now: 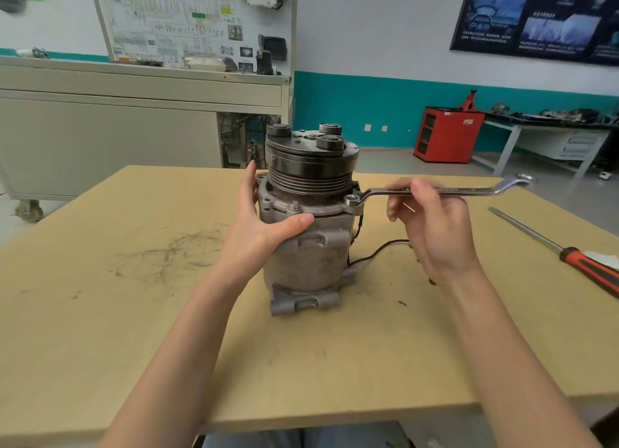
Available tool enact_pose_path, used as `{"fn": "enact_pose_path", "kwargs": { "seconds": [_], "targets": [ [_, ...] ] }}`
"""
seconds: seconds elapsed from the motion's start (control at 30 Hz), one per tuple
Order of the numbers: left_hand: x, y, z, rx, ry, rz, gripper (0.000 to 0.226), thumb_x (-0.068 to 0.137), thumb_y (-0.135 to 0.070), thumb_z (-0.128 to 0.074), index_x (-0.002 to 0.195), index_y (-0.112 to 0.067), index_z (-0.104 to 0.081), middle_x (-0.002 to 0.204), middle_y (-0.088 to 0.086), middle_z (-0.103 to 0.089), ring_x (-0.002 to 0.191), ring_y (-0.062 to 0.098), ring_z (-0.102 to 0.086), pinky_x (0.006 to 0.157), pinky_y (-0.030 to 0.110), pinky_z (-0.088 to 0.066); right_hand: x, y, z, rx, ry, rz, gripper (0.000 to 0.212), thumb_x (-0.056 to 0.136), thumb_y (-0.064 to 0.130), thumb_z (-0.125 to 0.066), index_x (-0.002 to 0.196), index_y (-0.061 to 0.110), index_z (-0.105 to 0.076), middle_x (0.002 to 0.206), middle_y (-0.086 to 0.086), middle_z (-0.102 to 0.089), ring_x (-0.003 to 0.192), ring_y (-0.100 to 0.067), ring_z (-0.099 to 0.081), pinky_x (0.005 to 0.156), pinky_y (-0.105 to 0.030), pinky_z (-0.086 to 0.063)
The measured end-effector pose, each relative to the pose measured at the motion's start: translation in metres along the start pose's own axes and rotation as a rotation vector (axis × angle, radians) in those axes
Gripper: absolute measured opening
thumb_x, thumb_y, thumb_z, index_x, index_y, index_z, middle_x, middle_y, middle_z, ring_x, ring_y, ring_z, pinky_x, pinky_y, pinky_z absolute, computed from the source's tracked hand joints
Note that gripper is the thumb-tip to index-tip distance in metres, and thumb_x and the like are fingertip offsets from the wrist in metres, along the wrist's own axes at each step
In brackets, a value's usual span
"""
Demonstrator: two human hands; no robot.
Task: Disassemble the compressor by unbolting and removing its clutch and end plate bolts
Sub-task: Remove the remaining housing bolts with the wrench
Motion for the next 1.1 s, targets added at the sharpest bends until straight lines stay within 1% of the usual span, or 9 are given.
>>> {"fn": "enact_pose_path", "kwargs": {
  "seconds": [0.1, 0.2, 0.33, 0.4, 0.47, 0.57, 0.83, 0.93, 1.1],
  "targets": [
    [-0.001, -0.001, -0.001, 0.011, -0.004, 0.004, 0.130, 0.042, -0.059, -0.079, 0.152, -0.039, -0.012, 0.127, -0.035, -0.036, 0.132, 0.003, -0.040, 0.114, 0.039, -0.035, 0.036, -0.013, 0.006, 0.245, 0.183, -0.286, 0.045, 0.097, 0.014, -0.036, 0.072, 0.017, -0.073, 0.060, 0.002, -0.057, 0.056, -0.010, -0.050, 0.052, -0.019, -0.042],
    [-0.002, -0.002, 0.000, 0.014, -0.001, 0.012, 0.131, 0.042, -0.059, -0.079, 0.152, -0.039, -0.011, 0.131, -0.028, -0.034, 0.133, 0.004, -0.038, 0.114, 0.039, -0.034, 0.057, -0.028, 0.003, 0.375, 0.328, -0.462, 0.037, 0.090, 0.019, -0.041, 0.069, 0.015, -0.071, 0.055, 0.004, -0.055, 0.048, -0.006, -0.049, 0.044, -0.016, -0.039],
    [-0.002, -0.002, 0.000, 0.015, 0.002, 0.010, 0.131, 0.044, -0.060, -0.079, 0.152, -0.039, -0.008, 0.132, -0.028, -0.033, 0.131, -0.001, -0.036, 0.111, 0.030, -0.034, 0.059, -0.032, 0.004, 0.429, 0.342, -0.489, 0.038, 0.089, 0.023, -0.040, 0.070, 0.015, -0.072, 0.056, 0.004, -0.058, 0.049, -0.006, -0.052, 0.045, -0.015, -0.042],
    [-0.002, -0.002, 0.000, 0.009, 0.004, 0.003, 0.130, 0.044, -0.060, -0.078, 0.152, -0.038, -0.008, 0.127, -0.033, -0.033, 0.119, -0.015, -0.040, 0.103, 0.019, -0.035, 0.058, -0.023, 0.008, 0.428, 0.243, -0.444, 0.040, 0.094, 0.026, -0.039, 0.072, 0.014, -0.072, 0.058, 0.003, -0.059, 0.052, -0.007, -0.053, 0.048, -0.016, -0.043],
    [-0.001, -0.002, 0.000, 0.007, 0.003, -0.002, 0.130, 0.044, -0.060, -0.078, 0.152, -0.038, -0.008, 0.125, -0.036, -0.033, 0.109, -0.024, -0.040, 0.098, 0.014, -0.035, 0.055, -0.007, 0.011, 0.262, 0.086, -0.326, 0.042, 0.100, 0.026, -0.037, 0.077, 0.010, -0.068, 0.059, 0.001, -0.060, 0.053, -0.009, -0.054, 0.050, -0.018, -0.045],
    [-0.002, -0.002, -0.001, 0.013, -0.003, 0.000, 0.131, 0.044, -0.060, -0.078, 0.152, -0.037, -0.008, 0.135, -0.024, -0.032, 0.123, -0.005, -0.038, 0.106, 0.024, -0.033, 0.042, 0.022, 0.006, -0.191, -0.053, -0.048, 0.035, 0.099, 0.026, -0.045, 0.075, 0.009, -0.062, 0.056, 0.002, -0.064, 0.049, -0.012, -0.059, 0.048, -0.022, -0.049],
    [-0.003, -0.004, -0.002, 0.005, -0.003, 0.003, 0.131, 0.045, -0.058, -0.079, 0.152, -0.037, -0.006, 0.135, -0.022, -0.031, 0.127, -0.001, -0.036, 0.111, 0.030, -0.033, -0.004, 0.059, -0.033, -1.120, 0.154, 0.809, 0.039, 0.092, 0.026, -0.054, 0.071, -0.003, -0.069, 0.063, -0.012, -0.067, 0.053, -0.024, -0.063, 0.048, -0.037, -0.052],
    [-0.004, -0.005, -0.003, 0.002, -0.004, -0.003, 0.131, 0.045, -0.058, -0.079, 0.152, -0.037, -0.006, 0.134, -0.024, -0.032, 0.128, -0.001, -0.037, 0.113, 0.033, -0.033, -0.009, 0.057, -0.041, -1.312, 0.133, 0.937, 0.044, 0.093, 0.031, -0.053, 0.068, -0.002, -0.067, 0.061, -0.012, -0.065, 0.053, -0.028, -0.062, 0.043, -0.036, -0.049],
    [-0.003, -0.002, -0.002, 0.003, -0.005, 0.003, 0.132, 0.045, -0.059, -0.079, 0.152, -0.038, -0.006, 0.136, -0.024, -0.029, 0.129, -0.003, -0.034, 0.115, 0.038, -0.031, -0.012, 0.061, -0.054, -1.463, 0.105, 1.009, 0.031, 0.083, 0.021, -0.072, 0.061, 0.004, -0.056, 0.051, -0.009, -0.051, 0.043, -0.024, -0.050, 0.036, -0.023, -0.035]
  ]
}}
Point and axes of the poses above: each hand's wrist, its own x-axis towards the middle knuckle, its own z-axis out of the back of the hand, y = z × x, the point moved 1 cm from there along x, towards the middle knuckle
